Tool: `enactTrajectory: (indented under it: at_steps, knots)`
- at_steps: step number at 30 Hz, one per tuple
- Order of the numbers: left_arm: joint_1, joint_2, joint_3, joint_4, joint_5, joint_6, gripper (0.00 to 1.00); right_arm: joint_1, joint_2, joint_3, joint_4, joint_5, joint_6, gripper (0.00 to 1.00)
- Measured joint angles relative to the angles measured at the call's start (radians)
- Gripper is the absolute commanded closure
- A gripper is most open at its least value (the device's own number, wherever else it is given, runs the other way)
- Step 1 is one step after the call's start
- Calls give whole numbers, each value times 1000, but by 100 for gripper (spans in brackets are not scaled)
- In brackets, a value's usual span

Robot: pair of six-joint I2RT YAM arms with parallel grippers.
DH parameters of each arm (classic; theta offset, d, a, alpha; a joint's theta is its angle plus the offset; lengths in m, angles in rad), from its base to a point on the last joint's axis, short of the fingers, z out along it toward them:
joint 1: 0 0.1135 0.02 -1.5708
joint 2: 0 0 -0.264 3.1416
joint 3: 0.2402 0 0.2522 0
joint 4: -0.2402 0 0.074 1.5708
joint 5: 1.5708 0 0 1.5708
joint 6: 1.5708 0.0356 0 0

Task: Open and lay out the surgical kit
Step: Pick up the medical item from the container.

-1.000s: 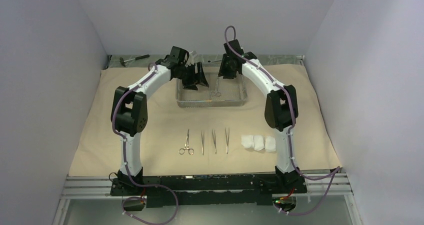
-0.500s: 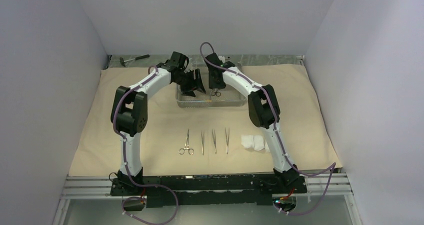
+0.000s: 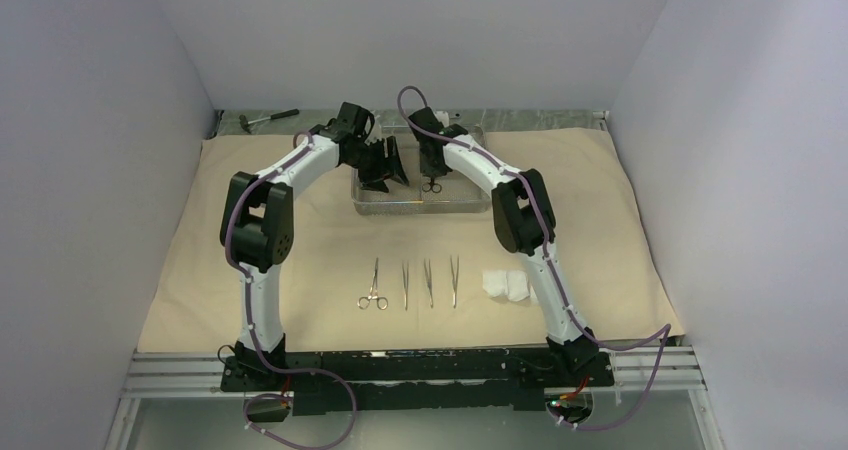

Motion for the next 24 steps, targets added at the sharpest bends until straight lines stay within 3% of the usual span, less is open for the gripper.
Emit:
enactTrajectory:
  at_steps: [4, 15, 24]
  knots:
    - [2, 0, 0, 4, 15, 3, 28, -1, 0, 0, -2, 0, 3, 98]
    - [2, 2, 6, 31, 98, 29, 17, -16, -35, -11, -3, -39, 38, 98]
    - [2, 42, 51, 79, 152, 29, 15, -53, -170, -32, 16, -133, 85, 98]
